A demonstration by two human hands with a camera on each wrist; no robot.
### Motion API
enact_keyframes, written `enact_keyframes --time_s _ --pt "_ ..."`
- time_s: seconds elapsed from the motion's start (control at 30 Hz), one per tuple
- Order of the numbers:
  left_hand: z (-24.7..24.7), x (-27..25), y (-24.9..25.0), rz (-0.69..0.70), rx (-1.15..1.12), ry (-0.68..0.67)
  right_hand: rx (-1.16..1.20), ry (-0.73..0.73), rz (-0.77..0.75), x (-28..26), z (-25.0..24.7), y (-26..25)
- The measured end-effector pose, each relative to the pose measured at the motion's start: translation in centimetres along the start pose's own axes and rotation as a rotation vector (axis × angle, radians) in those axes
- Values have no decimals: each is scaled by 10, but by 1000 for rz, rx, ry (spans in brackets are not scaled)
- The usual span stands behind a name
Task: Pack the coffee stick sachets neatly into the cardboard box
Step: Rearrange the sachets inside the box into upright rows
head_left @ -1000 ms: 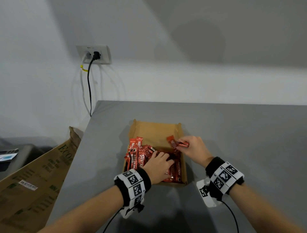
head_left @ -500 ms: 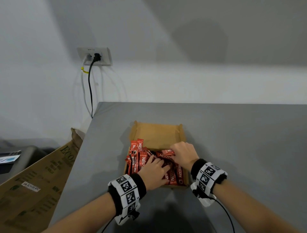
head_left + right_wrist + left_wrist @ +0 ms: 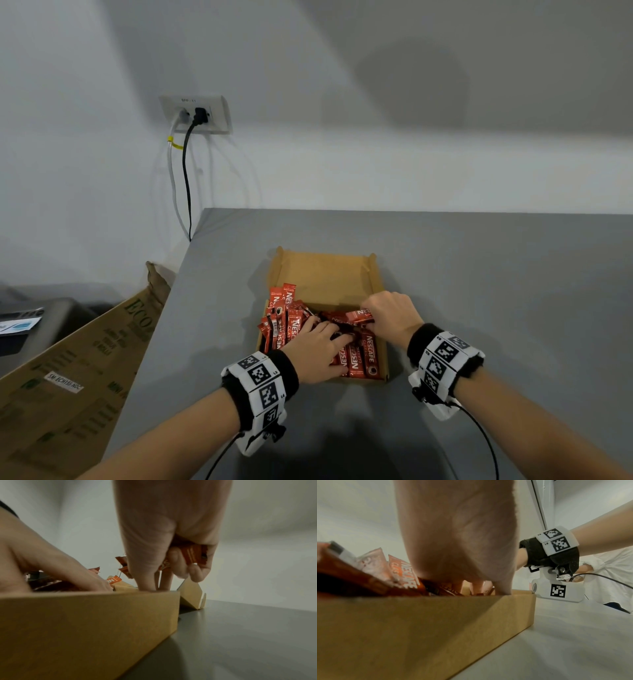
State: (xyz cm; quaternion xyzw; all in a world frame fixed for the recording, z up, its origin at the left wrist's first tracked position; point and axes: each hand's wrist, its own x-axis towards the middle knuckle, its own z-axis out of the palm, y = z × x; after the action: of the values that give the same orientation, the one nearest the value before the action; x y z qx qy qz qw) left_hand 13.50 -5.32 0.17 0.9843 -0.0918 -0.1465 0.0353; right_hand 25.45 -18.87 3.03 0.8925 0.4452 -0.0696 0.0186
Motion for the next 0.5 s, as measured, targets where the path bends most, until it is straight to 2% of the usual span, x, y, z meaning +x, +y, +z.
enact_keyframes --time_s 0.3,0.37,0.43,0.5 --pt "-1 1 0 2 3 -4 76 9 32 1 0 -4" --pt "0 1 0 0 5 -8 277 28 36 1 -7 2" --pt "1 1 0 -3 -4 -5 589 52 56 -2 -17 6" --pt "1 2 0 -7 -8 -6 782 28 66 -6 -24 5"
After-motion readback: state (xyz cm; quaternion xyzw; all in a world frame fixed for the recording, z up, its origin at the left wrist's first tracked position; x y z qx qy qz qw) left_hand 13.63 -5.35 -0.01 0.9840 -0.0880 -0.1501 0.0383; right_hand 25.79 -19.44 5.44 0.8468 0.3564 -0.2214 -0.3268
